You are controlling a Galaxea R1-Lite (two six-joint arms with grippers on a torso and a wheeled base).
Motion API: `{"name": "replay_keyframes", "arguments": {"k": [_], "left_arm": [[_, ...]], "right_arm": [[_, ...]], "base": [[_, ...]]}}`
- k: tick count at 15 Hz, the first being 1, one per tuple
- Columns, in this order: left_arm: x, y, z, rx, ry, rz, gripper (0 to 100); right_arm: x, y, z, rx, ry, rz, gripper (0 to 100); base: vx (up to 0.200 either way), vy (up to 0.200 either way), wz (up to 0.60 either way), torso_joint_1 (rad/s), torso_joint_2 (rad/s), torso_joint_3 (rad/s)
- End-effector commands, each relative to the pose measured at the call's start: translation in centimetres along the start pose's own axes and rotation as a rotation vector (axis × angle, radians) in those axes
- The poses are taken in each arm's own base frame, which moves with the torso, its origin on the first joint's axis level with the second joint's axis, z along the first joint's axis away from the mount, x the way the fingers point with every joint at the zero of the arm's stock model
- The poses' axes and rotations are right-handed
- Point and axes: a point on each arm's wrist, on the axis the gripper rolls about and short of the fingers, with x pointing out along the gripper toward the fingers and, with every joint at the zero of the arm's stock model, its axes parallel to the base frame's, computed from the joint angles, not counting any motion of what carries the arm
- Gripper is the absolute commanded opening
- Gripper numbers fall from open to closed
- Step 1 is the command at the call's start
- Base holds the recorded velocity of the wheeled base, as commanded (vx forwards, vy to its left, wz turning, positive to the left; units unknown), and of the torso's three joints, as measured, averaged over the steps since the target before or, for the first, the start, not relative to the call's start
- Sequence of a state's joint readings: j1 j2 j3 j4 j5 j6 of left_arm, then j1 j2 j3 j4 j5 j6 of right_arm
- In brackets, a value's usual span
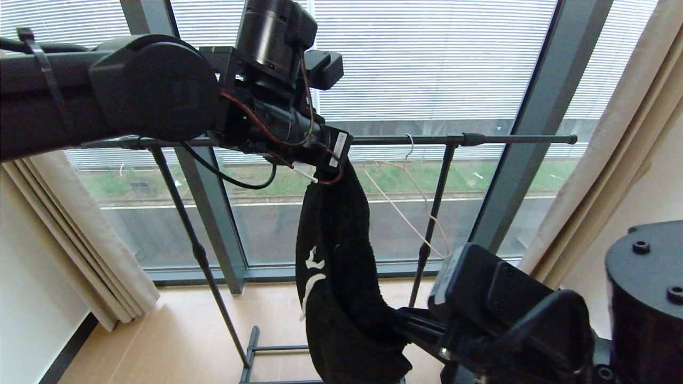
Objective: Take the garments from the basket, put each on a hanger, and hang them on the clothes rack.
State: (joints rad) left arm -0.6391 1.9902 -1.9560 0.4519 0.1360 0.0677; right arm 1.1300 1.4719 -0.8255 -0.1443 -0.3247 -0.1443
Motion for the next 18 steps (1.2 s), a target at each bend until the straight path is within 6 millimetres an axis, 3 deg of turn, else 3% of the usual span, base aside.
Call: {"name": "replay_keyframes", "arguments": {"k": [1,5,7,9,11,13,15,18], "left_arm": [[0.8,-0.6,-0.1,0.012,0.005,-0.010,0],[0.7,-1.2,0.3,0.018,-0.012,-0.024,0],[0.8,-1.2,0.0,0.015,0.001,-0.023,0],[0.5,-1.0,-0.2,0.013,0.009,-0.019,0],[-1.4,0.0,-0.8,0.013,0.029,-0.003,0],[-3.6,0.4,-2.3,0.021,0.069,-0.001,0],[-5.4,0.8,-3.8,0.029,0.105,0.004,0],[-9.1,1.2,-6.9,0.040,0.156,0.005,0]], "right_arm": [[2.5,1.1,1.0,0.010,0.014,0.016,0],[3.5,2.0,1.6,0.096,0.009,0.030,0],[2.5,1.6,1.2,0.104,0.006,0.023,0],[0.9,-0.5,0.0,0.129,0.012,-0.031,0],[-0.5,-3.9,-1.5,0.192,0.024,-0.145,0],[-0.7,-7.2,-2.0,0.249,0.034,-0.267,0],[-0.2,-9.3,-1.7,0.256,0.025,-0.302,0],[3.0,-12.0,1.7,0.280,-0.028,-0.346,0]], "base": [[0.000,0.000,0.00,0.000,0.00,0.000],[0.000,0.000,0.00,0.000,0.00,0.000],[0.000,0.000,0.00,0.000,0.00,0.000],[0.000,0.000,0.00,0.000,0.00,0.000],[0.000,0.000,0.00,0.000,0.00,0.000],[0.000,0.000,0.00,0.000,0.00,0.000],[0.000,0.000,0.00,0.000,0.00,0.000],[0.000,0.000,0.00,0.000,0.00,0.000]]}}
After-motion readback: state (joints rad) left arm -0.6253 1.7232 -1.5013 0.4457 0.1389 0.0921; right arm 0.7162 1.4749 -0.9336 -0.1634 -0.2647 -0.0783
